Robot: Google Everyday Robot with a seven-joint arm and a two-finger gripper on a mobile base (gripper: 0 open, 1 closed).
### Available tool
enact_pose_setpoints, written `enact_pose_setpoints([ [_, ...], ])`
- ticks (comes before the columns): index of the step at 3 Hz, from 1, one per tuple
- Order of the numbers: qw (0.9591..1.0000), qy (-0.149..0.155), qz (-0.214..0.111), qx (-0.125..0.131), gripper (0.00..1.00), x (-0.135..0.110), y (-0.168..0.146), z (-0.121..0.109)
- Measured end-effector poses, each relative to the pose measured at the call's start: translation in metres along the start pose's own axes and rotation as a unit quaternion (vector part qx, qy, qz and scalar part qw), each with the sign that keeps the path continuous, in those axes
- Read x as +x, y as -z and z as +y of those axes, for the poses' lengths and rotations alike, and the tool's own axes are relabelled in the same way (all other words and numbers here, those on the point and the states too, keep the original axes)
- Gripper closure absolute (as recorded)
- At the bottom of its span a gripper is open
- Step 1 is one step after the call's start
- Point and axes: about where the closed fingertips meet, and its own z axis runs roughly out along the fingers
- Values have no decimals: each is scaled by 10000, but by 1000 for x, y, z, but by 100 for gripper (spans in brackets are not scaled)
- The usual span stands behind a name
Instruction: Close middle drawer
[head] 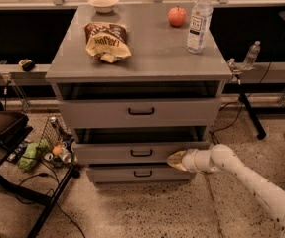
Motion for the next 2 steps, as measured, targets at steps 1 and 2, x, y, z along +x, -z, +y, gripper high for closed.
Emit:
enact_pose_setpoints([
  [1,10000,0,0,-1,34,0,0,0],
  [2,10000,0,0,-1,11,0,0,0],
])
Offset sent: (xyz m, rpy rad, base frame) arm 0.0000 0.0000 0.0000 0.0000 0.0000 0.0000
